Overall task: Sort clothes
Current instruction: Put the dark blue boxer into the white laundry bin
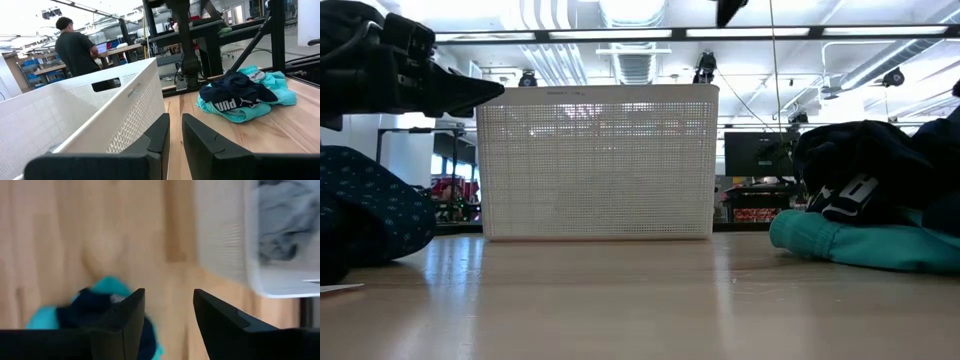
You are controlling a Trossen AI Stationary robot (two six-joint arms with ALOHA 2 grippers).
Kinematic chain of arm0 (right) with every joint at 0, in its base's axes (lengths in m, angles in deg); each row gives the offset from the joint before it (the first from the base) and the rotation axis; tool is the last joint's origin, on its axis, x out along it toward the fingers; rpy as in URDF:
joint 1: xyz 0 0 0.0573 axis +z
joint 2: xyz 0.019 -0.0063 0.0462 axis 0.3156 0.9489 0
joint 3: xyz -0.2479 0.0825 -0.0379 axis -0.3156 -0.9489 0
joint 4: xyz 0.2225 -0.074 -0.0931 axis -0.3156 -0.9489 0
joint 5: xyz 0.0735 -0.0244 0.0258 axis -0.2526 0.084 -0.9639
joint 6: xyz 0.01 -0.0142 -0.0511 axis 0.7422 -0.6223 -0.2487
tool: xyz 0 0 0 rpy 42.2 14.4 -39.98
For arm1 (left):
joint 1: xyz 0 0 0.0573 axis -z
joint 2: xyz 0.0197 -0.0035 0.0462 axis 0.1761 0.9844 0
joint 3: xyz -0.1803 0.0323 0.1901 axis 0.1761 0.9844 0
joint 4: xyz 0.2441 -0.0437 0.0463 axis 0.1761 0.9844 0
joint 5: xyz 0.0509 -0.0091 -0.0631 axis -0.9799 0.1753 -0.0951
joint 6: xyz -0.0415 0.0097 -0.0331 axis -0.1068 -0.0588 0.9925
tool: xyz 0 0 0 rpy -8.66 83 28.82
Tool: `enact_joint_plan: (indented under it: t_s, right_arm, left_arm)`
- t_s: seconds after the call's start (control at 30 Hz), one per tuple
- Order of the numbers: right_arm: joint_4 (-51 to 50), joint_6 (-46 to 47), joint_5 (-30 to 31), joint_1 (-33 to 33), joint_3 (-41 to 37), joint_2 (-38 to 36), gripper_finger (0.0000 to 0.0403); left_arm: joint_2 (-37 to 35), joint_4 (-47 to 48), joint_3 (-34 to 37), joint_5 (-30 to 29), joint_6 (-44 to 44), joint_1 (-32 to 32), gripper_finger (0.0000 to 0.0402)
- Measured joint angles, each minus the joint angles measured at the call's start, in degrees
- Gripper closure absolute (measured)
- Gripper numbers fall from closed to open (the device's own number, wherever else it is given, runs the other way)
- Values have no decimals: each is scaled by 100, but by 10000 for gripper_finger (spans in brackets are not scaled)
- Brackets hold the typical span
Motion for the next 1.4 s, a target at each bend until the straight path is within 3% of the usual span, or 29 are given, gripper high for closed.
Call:
enact_joint_plan:
  t_s: [0.3,0.5,0.87,1.1,1.4]
  right_arm:
    - [76,582,14,943,-1000,-133,249]
    - [374,1026,229,974,-2120,-625,250]
    - [1783,2203,-92,1016,-3904,-1731,253]
    - [1792,2540,-93,1016,-4431,-1652,199]
    - [1903,2318,-482,1013,-4466,-1083,137]
  left_arm:
    - [9,0,0,0,44,-2,364]
    - [15,-2,0,0,46,-2,364]
    - [24,-26,0,0,47,0,364]
    - [50,-35,0,0,48,0,364]
    - [81,-37,0,0,47,0,364]
